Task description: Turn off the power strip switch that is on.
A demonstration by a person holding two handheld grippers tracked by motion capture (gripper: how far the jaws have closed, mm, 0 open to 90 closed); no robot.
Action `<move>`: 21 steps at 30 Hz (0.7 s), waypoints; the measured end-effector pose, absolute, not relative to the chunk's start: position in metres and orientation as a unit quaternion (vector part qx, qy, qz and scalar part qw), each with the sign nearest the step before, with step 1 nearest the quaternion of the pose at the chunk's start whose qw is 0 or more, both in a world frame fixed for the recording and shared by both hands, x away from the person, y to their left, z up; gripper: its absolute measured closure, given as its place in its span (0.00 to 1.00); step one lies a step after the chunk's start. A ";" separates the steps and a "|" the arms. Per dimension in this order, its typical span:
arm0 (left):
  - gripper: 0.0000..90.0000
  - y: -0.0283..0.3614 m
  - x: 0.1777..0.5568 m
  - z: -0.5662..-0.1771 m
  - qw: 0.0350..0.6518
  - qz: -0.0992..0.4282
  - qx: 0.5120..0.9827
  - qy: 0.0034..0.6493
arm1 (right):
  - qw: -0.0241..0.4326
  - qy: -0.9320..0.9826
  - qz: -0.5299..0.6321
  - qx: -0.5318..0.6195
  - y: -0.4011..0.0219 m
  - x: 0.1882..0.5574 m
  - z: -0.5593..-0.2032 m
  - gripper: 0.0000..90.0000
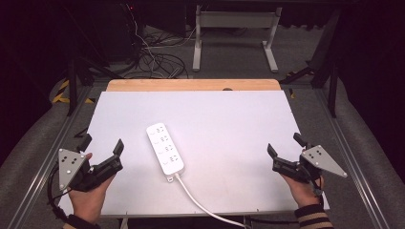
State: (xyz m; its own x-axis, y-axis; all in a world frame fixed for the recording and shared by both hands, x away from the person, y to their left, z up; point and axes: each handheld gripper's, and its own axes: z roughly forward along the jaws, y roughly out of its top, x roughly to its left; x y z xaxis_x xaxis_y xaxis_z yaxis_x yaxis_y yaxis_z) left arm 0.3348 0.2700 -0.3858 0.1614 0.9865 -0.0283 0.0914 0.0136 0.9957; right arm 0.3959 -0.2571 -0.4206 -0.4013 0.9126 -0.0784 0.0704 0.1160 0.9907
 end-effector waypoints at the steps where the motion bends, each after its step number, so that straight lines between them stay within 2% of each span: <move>1: 0.10 0.270 0.335 -0.386 0.523 0.428 0.557 0.484 | 0.389 0.638 0.541 0.386 -0.257 0.396 -0.421 0.08; 21: 0.12 0.269 0.338 -0.388 0.518 0.415 0.560 0.496 | 0.391 0.643 0.536 0.383 -0.255 0.395 -0.421 0.08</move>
